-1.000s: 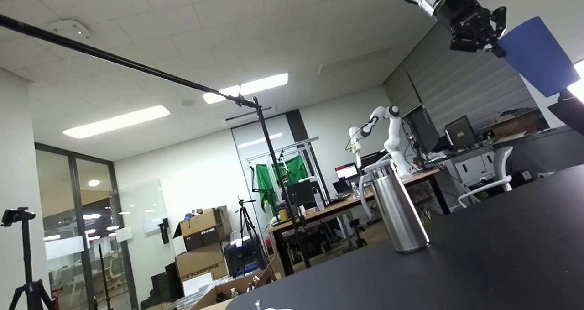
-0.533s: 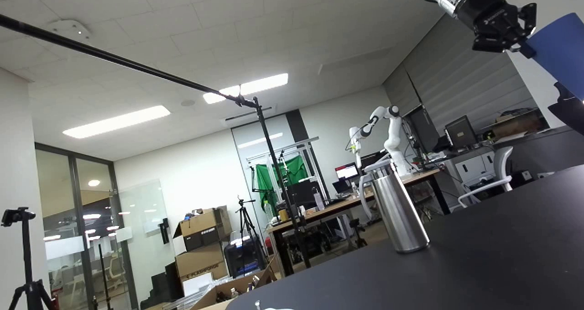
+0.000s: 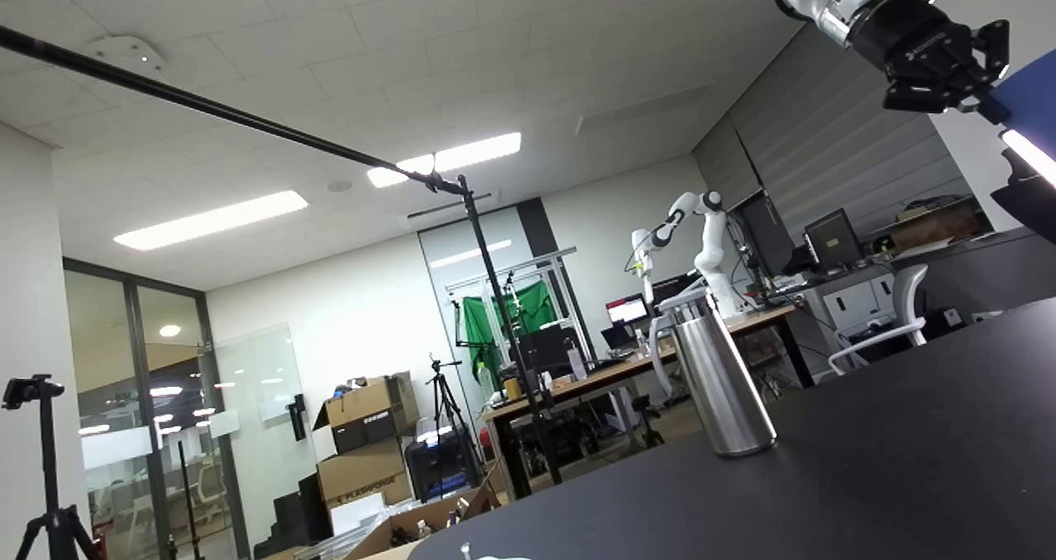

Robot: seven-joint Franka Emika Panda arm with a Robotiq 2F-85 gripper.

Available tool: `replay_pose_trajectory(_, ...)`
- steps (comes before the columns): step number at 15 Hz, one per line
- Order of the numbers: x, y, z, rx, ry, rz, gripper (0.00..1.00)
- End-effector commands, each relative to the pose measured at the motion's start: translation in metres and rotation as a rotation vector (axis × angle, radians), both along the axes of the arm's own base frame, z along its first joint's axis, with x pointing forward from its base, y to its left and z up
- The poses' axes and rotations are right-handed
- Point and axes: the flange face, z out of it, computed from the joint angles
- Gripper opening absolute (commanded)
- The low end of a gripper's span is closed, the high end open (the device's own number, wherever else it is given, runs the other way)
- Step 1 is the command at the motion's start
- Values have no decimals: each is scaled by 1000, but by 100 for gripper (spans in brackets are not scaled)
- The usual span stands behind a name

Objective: Put the white cup into the orange cup then the blue cup into the white cup

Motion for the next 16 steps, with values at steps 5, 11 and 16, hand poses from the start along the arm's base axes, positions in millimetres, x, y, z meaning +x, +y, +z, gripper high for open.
replay_pose_trajectory(5,-2,-2,-15,5,-33,-3,1)
replay_pose_trajectory(11,-1,-6,-26,5,-58,0,1)
replay_pose_trajectory(16,-4,-8,-44,6,-67,0,1)
